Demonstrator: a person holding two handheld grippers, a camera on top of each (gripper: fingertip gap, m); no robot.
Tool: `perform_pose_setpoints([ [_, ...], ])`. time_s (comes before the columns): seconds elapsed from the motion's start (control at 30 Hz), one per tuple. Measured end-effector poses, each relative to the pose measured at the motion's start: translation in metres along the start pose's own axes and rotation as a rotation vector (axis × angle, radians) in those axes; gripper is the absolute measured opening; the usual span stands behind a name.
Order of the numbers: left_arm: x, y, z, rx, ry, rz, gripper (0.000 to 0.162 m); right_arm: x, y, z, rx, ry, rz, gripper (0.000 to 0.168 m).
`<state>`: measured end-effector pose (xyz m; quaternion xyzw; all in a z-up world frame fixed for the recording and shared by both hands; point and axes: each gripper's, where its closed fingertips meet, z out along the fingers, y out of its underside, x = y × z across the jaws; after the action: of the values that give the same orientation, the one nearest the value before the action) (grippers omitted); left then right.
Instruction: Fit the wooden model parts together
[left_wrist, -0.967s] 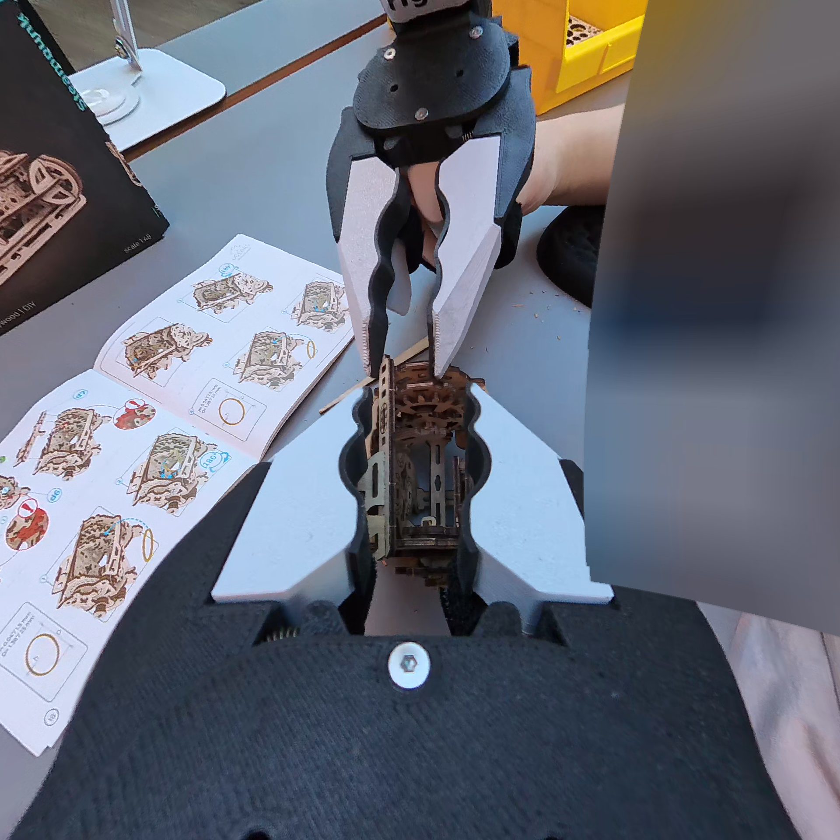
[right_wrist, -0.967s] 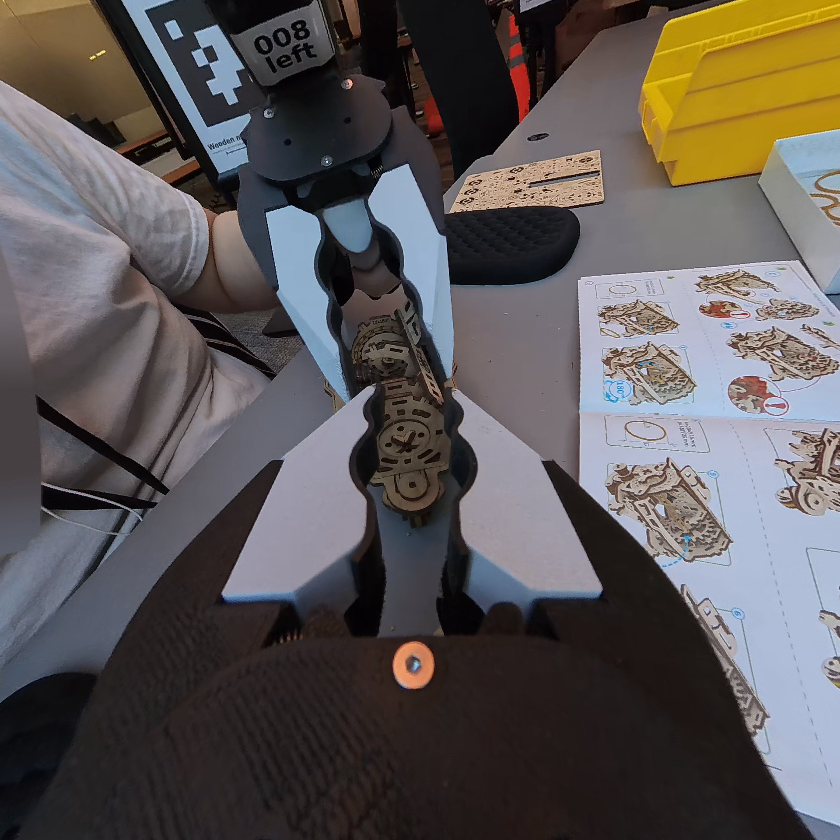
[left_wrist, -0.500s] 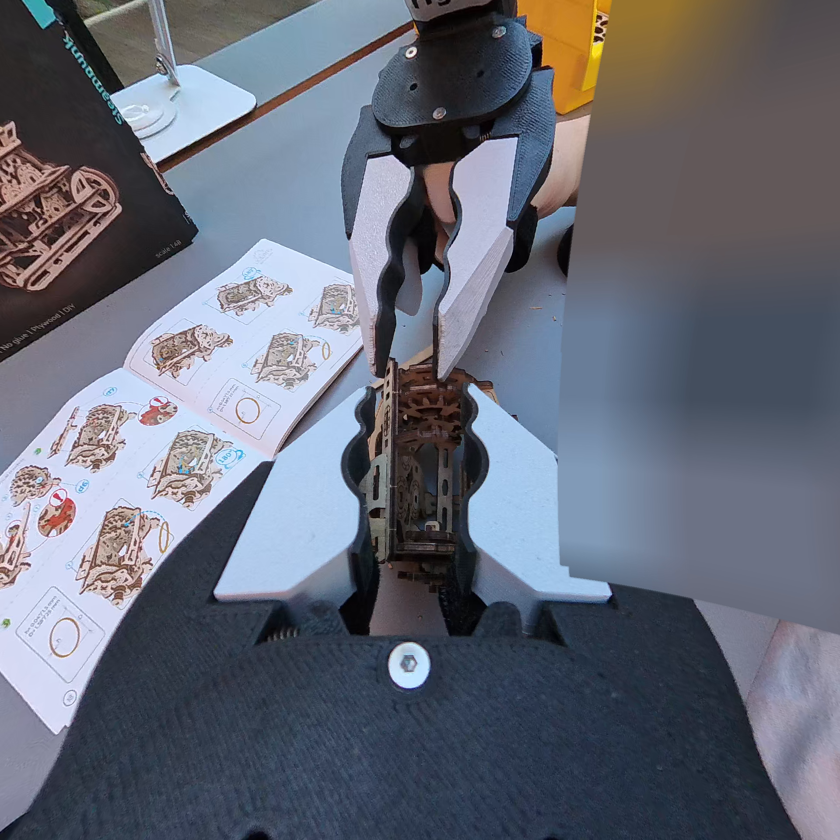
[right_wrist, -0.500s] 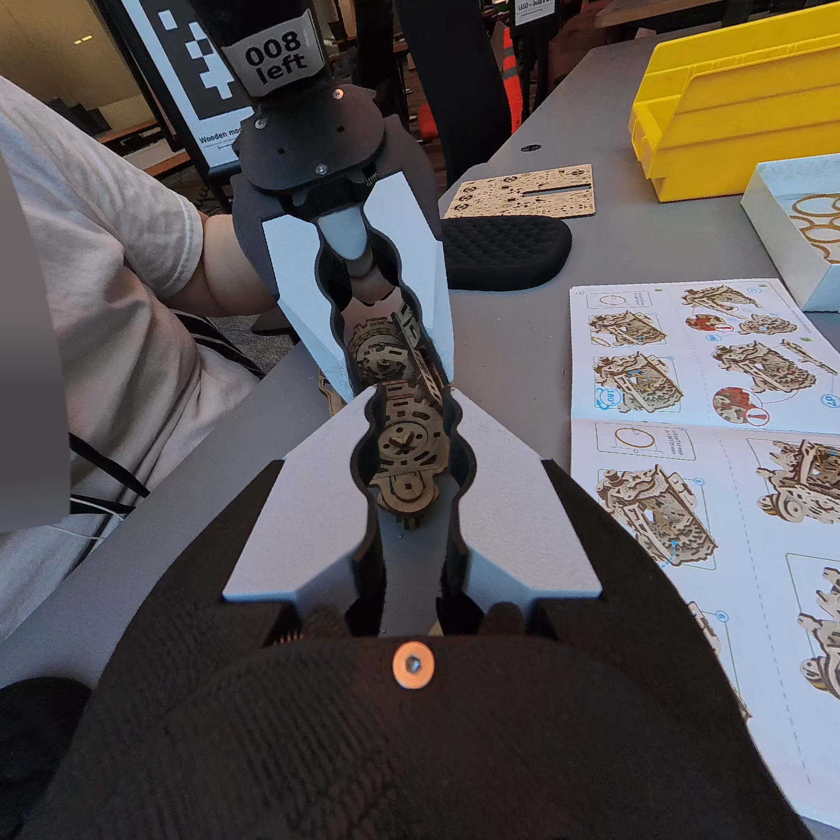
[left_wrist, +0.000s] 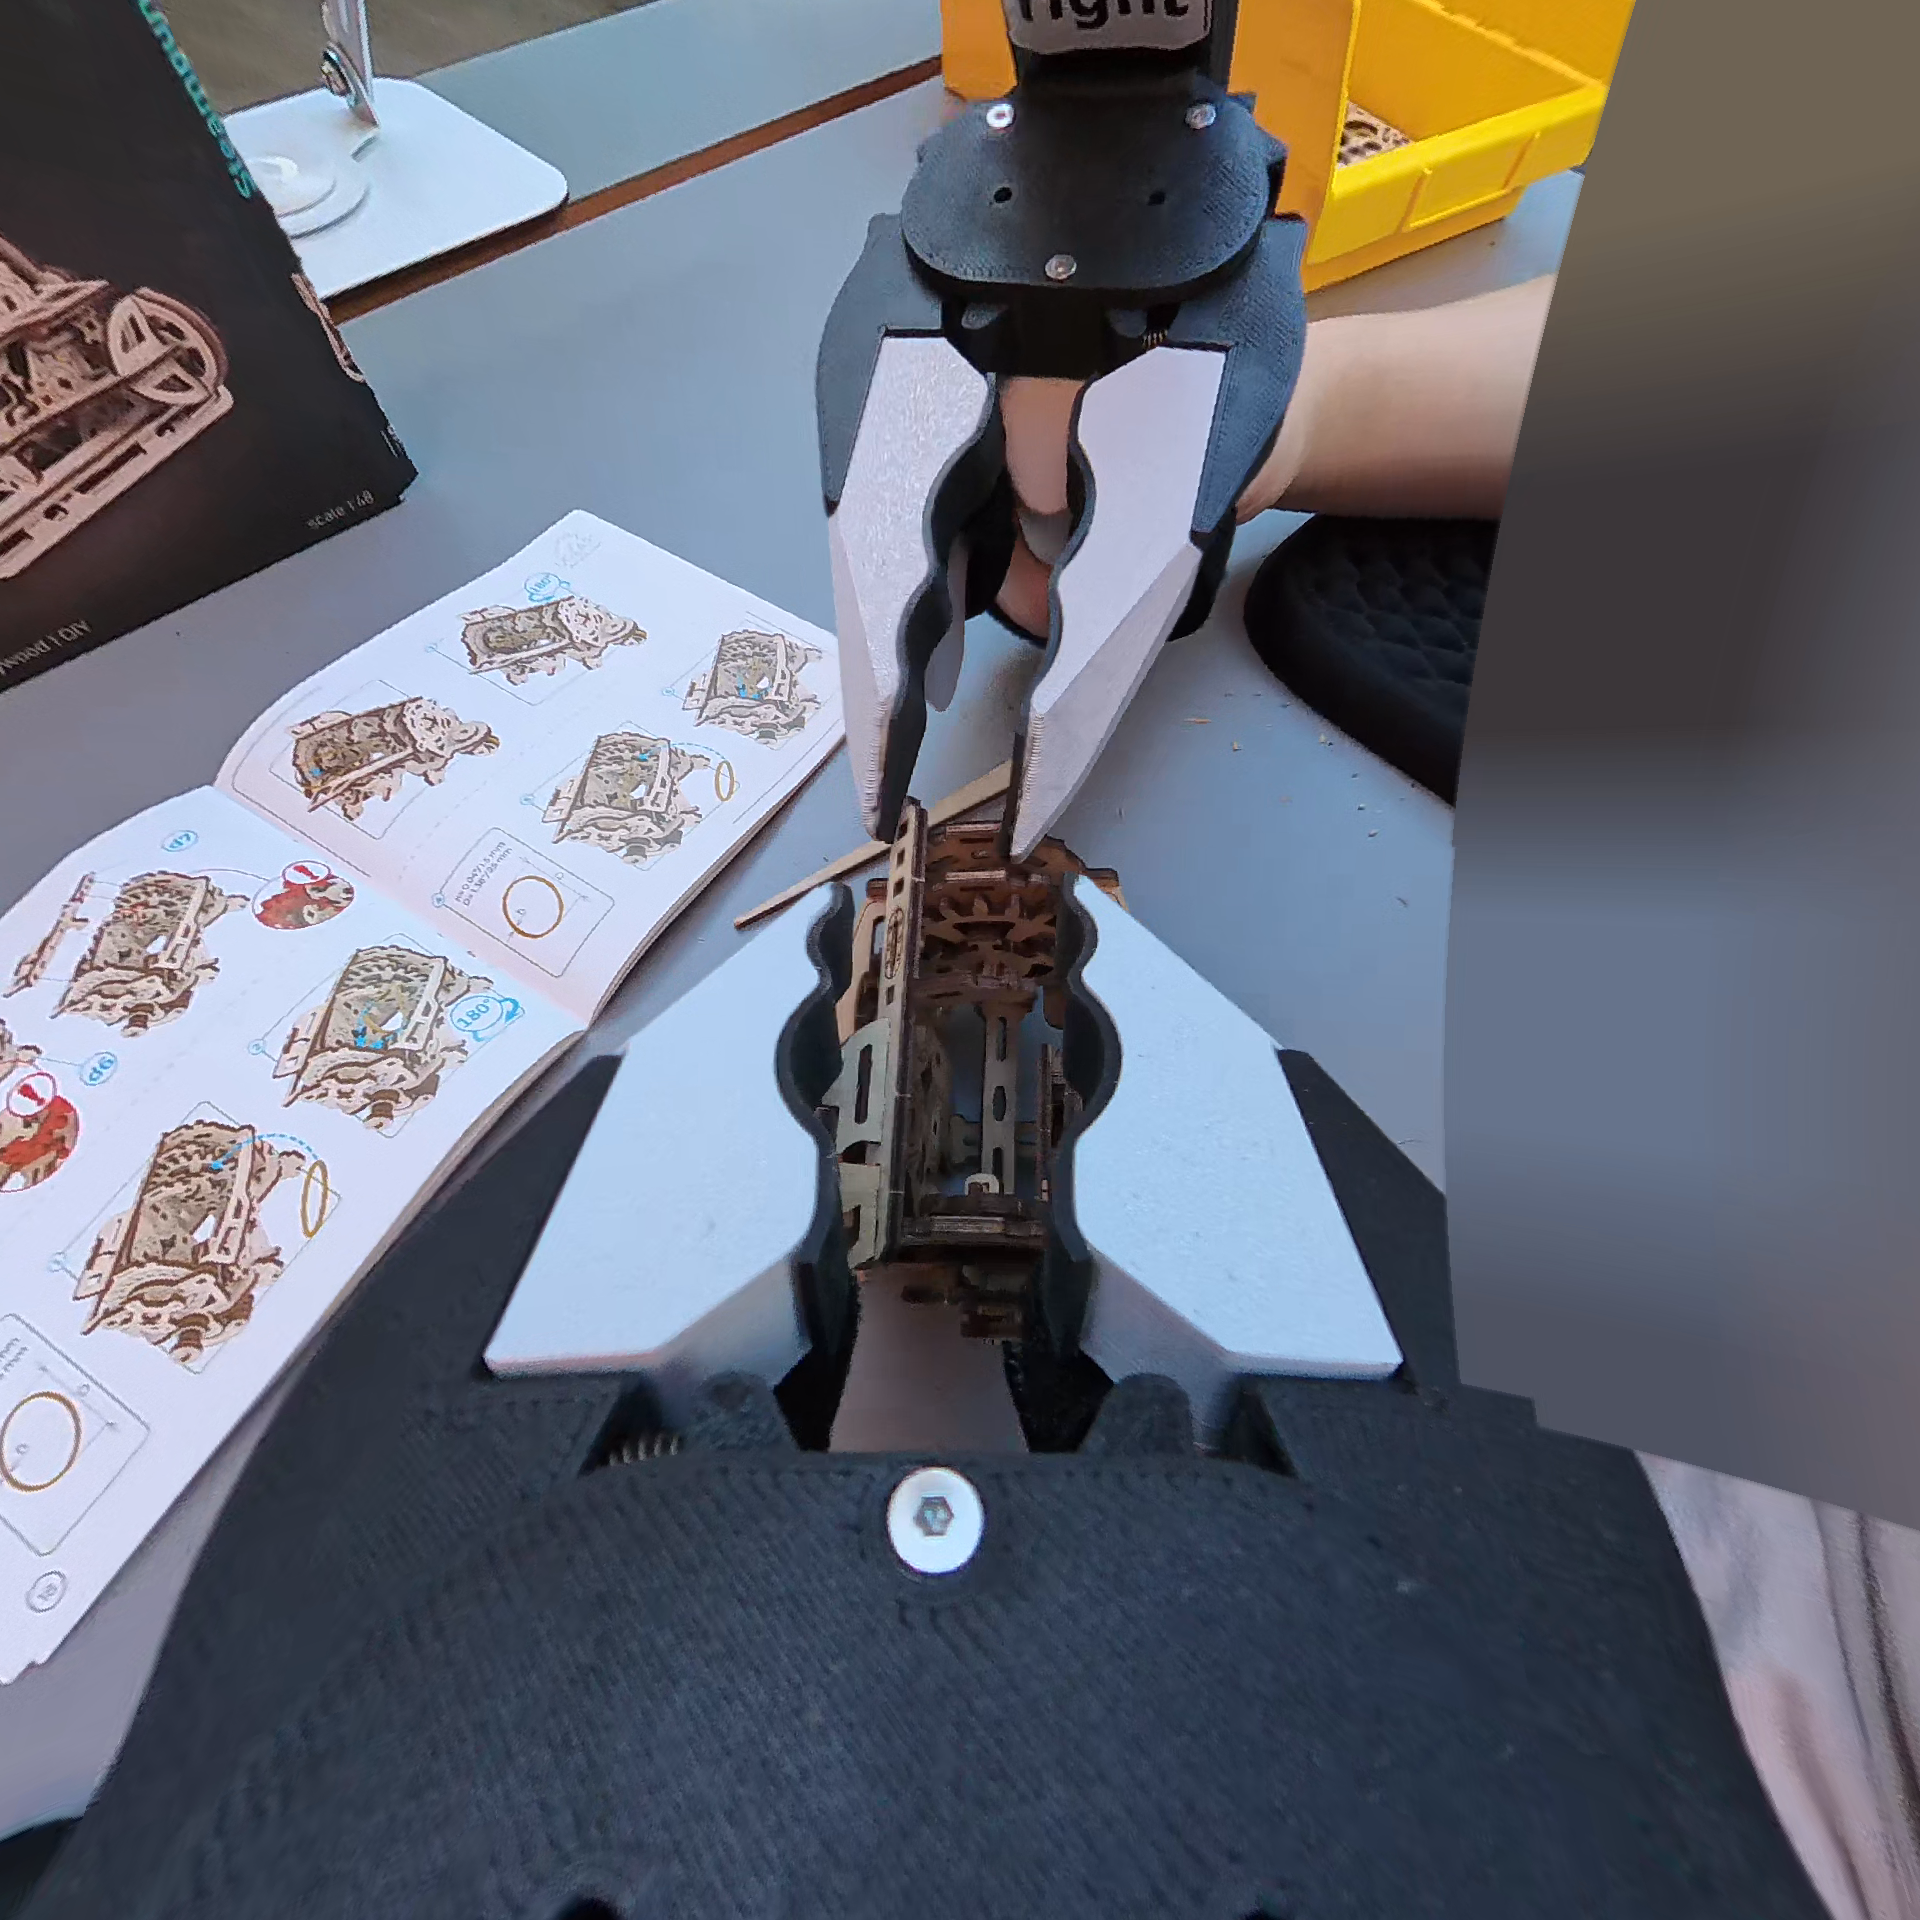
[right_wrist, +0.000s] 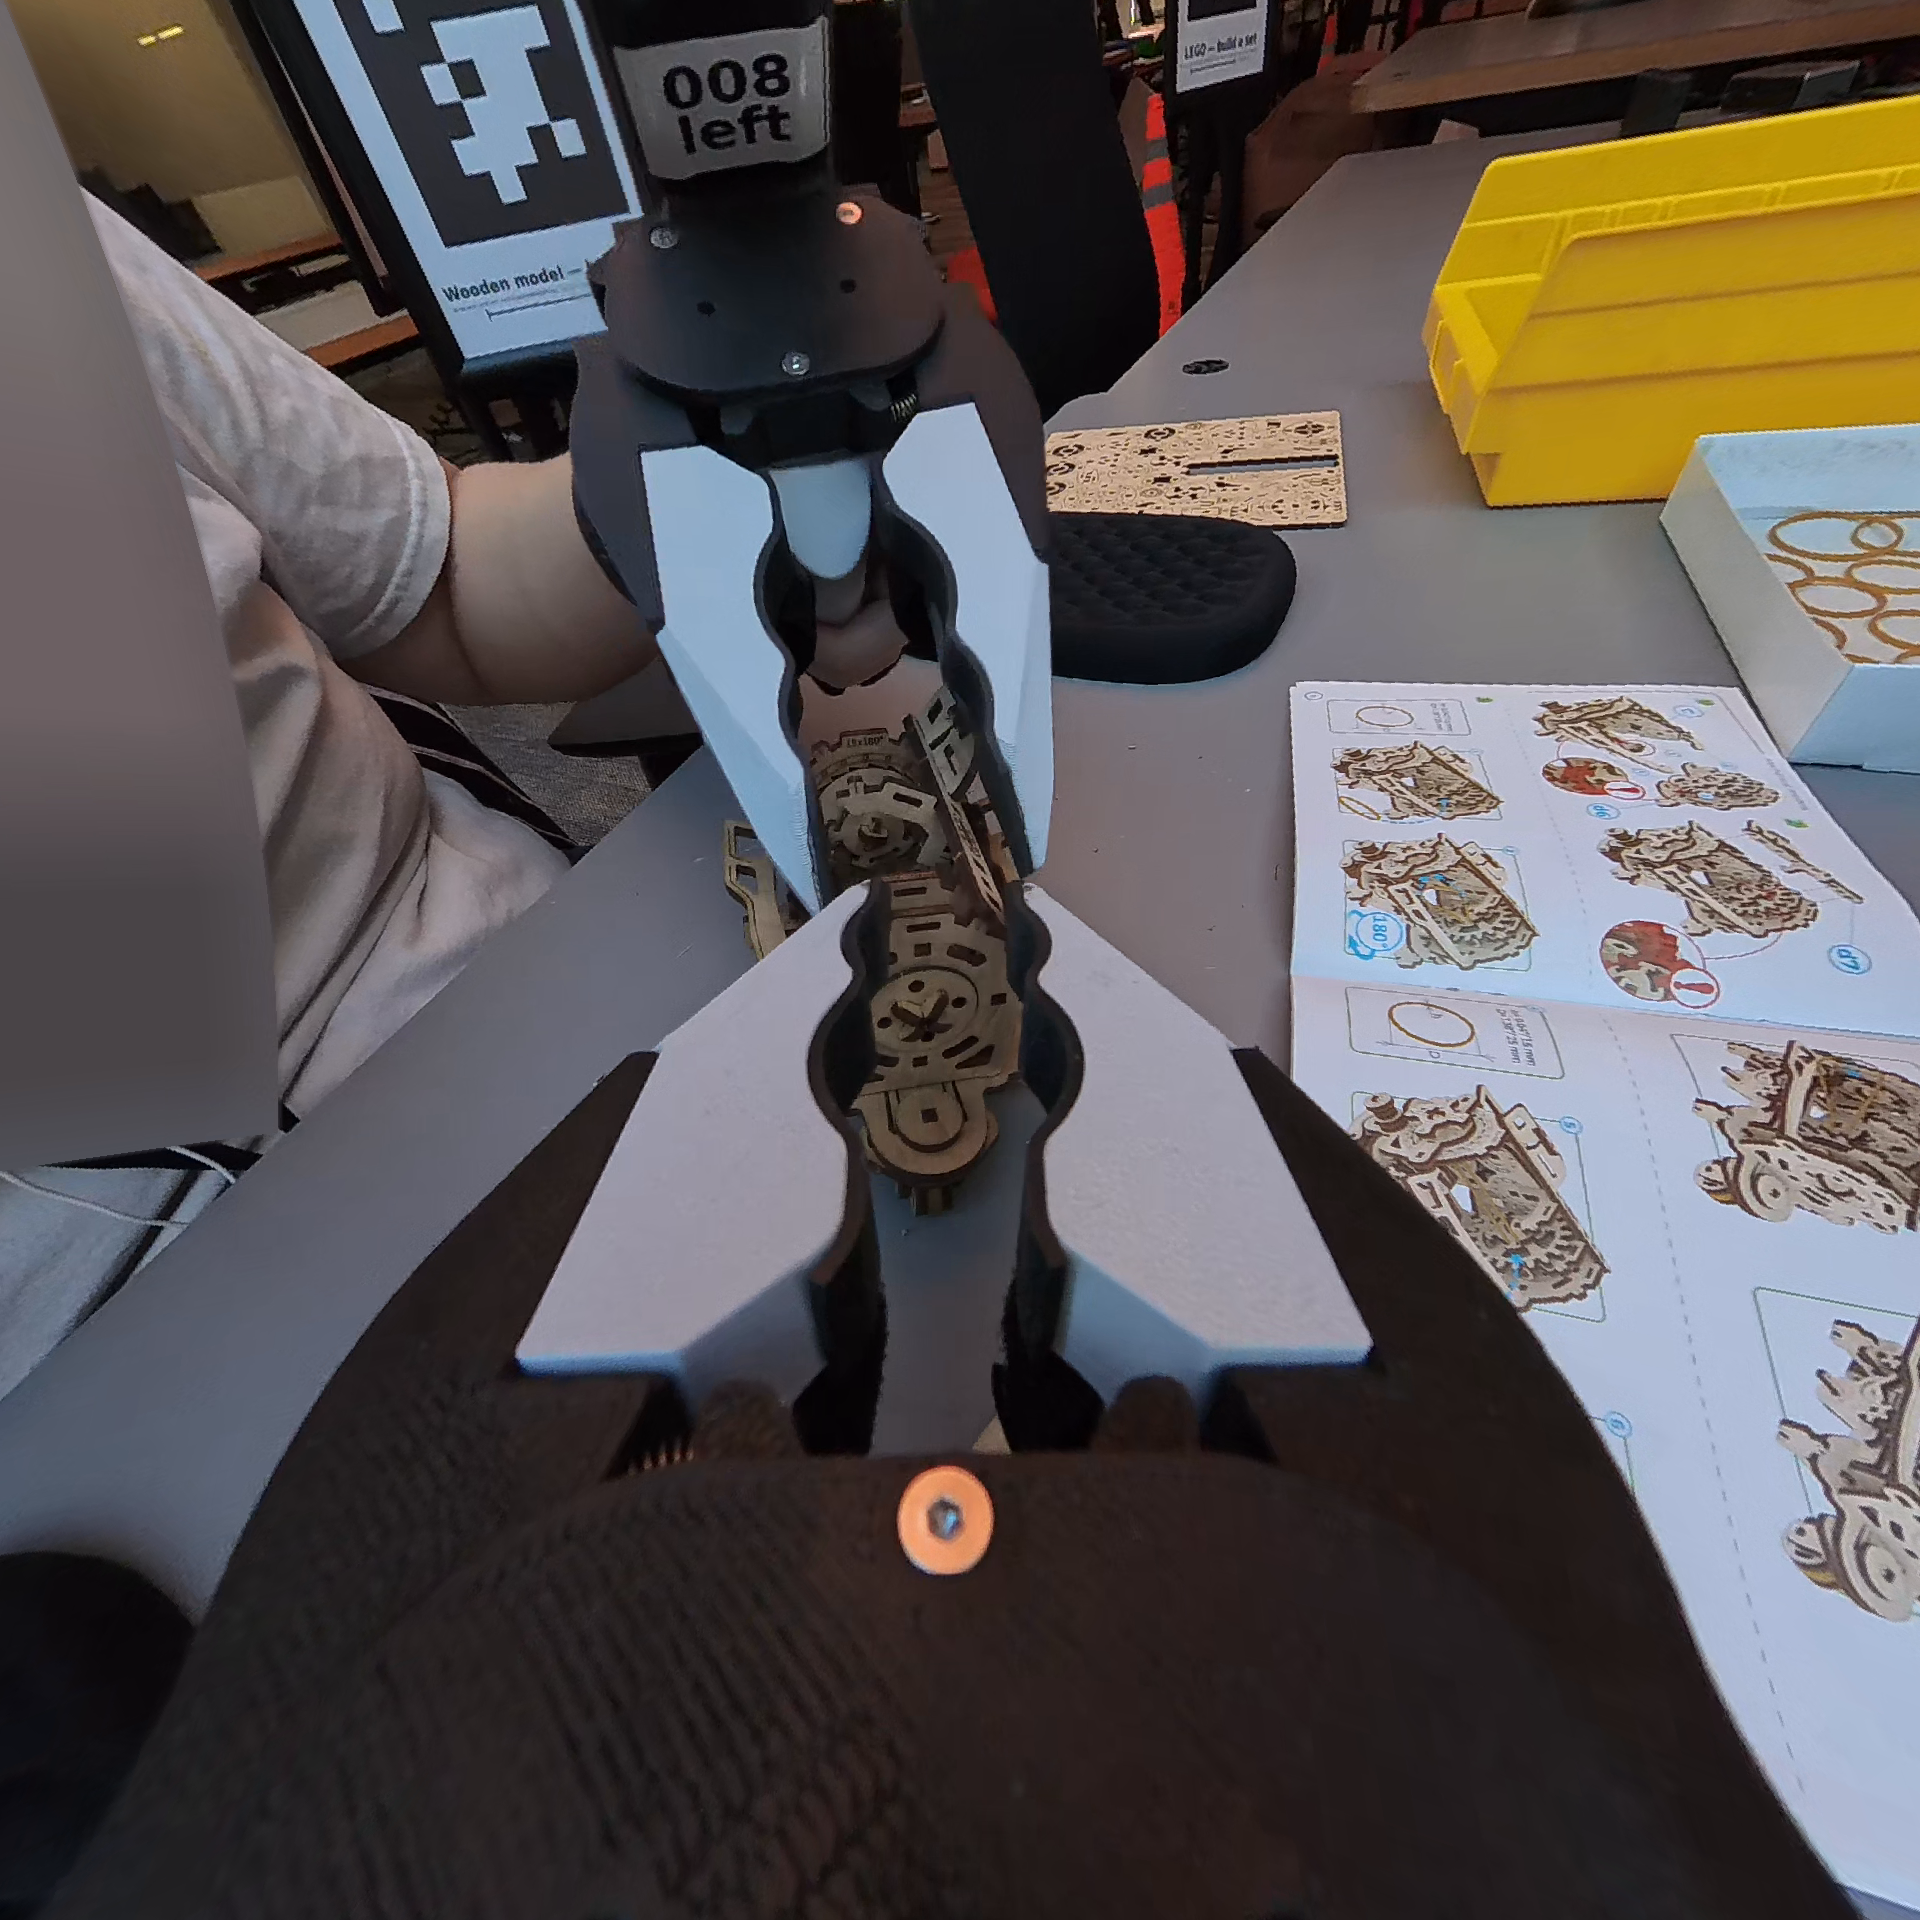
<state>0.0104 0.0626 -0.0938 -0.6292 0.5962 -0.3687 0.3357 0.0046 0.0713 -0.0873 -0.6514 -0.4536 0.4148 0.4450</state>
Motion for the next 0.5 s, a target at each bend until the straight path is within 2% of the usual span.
perform_pose_setpoints([
  [0.17,-0.0006,-0.0004,-0.0024,0.002,0.051,-0.074,0.034,0.0012,0.0001,-0.0004,0.006,-0.002,0.011,0.021],
  [0.5,0.0025,-0.0015,0.0012,0.01,-0.009,0.017,0.028,0.0034,0.0013,-0.0028,0.016,-0.012,0.037,0.022],
])
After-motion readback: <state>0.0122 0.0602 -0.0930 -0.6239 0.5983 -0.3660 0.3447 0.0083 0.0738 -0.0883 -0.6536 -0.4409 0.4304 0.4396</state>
